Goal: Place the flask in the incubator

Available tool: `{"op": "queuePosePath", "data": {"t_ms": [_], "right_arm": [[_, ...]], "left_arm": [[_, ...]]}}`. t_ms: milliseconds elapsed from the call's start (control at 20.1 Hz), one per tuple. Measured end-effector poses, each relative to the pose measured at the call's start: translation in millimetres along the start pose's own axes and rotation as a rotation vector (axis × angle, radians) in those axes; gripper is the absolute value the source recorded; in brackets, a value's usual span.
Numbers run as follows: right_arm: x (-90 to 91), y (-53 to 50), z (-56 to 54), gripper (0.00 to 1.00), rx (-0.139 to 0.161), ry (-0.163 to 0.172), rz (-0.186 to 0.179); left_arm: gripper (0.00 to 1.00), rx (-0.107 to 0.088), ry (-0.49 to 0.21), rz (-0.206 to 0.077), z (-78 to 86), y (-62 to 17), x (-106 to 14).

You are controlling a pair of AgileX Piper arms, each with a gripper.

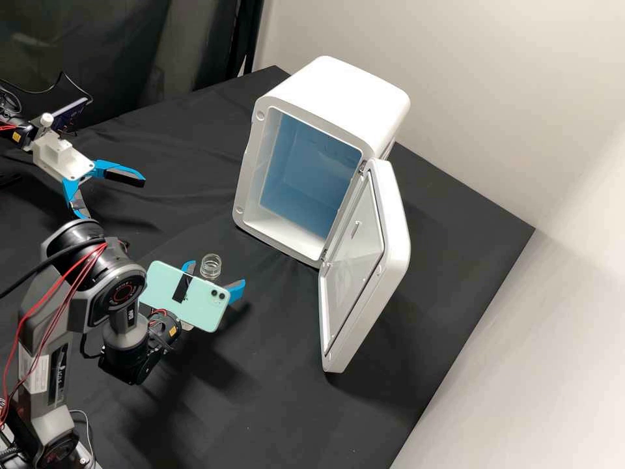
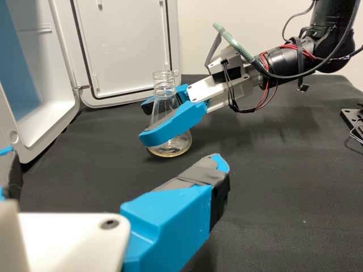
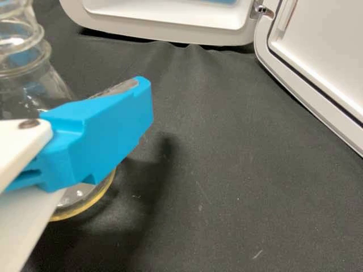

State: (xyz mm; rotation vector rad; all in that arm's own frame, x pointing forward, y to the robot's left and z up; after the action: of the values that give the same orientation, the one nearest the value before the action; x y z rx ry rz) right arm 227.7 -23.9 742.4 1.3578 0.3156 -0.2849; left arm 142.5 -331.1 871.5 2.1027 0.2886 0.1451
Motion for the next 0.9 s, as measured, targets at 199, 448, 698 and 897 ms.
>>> {"op": "queuePosePath", "data": {"t_ms": [199,448,698,897], "right_arm": [[0.0,0.0,0.0,0.0,0.002,0.0,0.0],[0.0,-0.8,-1.0,0.0,-0.003,0.011,-0.008],[0.2,-1.2,-0.7,0.0,0.014,0.011,-0.009],[0.2,-1.1,-0.8,0.0,0.017,0.012,-0.008]], "left_arm": [[1.0,0.0,0.0,0.0,0.0,0.0,0.0],[1.0,0.0,0.0,0.0,0.0,0.0,0.0],[1.0,0.0,0.0,0.0,0.0,0.0,0.0],[1.0,0.0,0.0,0.0,0.0,0.0,0.0]]}}
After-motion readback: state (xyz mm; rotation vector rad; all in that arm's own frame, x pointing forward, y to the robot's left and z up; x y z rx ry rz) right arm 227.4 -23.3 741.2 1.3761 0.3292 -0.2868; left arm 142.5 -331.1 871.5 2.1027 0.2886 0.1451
